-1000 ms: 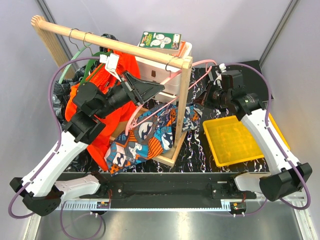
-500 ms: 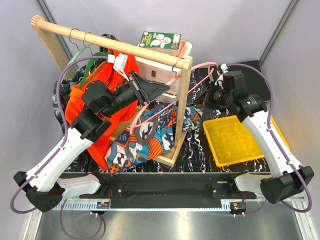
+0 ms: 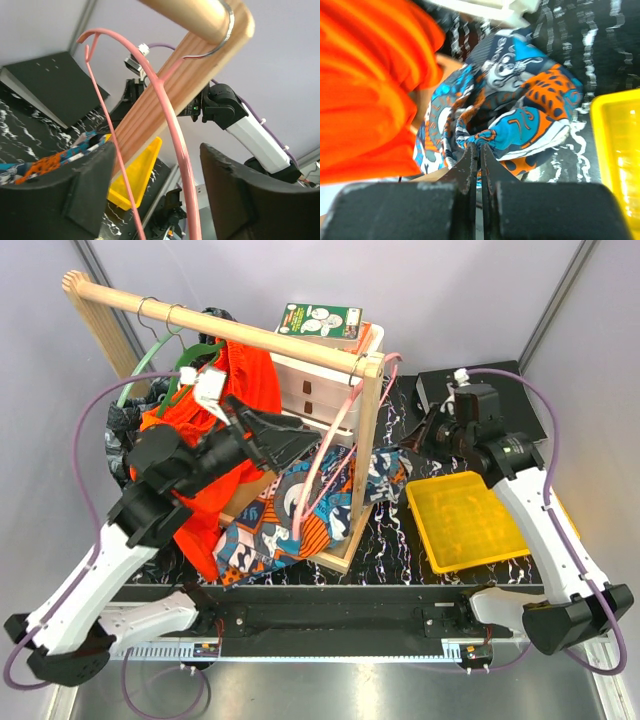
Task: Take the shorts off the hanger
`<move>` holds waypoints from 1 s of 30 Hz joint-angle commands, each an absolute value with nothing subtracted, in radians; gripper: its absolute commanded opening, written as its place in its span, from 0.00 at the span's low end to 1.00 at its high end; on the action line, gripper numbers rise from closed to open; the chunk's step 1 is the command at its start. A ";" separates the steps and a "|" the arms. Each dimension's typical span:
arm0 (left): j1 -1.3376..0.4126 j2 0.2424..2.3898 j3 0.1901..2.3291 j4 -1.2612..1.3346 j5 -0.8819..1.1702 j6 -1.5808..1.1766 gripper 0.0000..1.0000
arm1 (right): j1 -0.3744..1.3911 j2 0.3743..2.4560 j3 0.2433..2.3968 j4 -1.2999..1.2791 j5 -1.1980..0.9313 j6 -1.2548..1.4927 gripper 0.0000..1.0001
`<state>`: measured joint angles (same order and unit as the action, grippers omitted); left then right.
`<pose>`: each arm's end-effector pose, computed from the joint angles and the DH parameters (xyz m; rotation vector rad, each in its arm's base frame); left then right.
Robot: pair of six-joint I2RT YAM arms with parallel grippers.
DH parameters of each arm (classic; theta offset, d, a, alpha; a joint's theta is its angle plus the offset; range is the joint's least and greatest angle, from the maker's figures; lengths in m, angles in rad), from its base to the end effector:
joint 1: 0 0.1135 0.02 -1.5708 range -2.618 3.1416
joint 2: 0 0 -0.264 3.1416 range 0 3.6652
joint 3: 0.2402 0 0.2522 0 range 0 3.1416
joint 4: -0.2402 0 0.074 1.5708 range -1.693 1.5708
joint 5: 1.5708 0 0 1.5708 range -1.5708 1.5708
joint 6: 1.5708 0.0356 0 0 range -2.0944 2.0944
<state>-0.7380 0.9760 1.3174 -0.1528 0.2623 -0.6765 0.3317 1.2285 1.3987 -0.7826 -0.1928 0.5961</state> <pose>0.1338 -0.1342 0.4910 0.2873 1.5026 -1.3382 0.2358 0.0884 0.4002 0.1857 2.2590 0.7220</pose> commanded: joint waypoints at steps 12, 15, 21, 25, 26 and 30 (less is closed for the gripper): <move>-0.741 0.599 1.230 -0.394 0.063 -0.528 0.99 | 0.080 1.218 1.813 -1.014 -0.075 0.528 0.00; -0.741 0.534 1.203 -0.428 0.031 -0.523 0.99 | 0.075 1.271 1.989 -1.077 -0.040 0.525 0.00; -0.741 0.463 1.203 -0.517 -0.031 -0.477 0.99 | 0.074 1.489 2.544 -1.284 0.054 0.515 0.00; -0.741 0.436 1.219 -0.561 -0.061 -0.445 0.99 | 0.075 1.579 2.855 -1.310 0.107 0.509 0.00; -0.741 0.428 1.220 -0.574 -0.066 -0.439 0.99 | 0.075 1.559 2.829 -1.277 0.116 0.509 0.00; -0.741 0.417 1.236 -0.609 -0.095 -0.413 0.99 | 0.074 1.437 2.648 -1.088 0.184 0.494 0.00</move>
<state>-0.7380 0.4316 1.2026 -0.5770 -0.0414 -0.4633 0.0784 1.5234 2.7148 -1.2446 0.0811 0.5201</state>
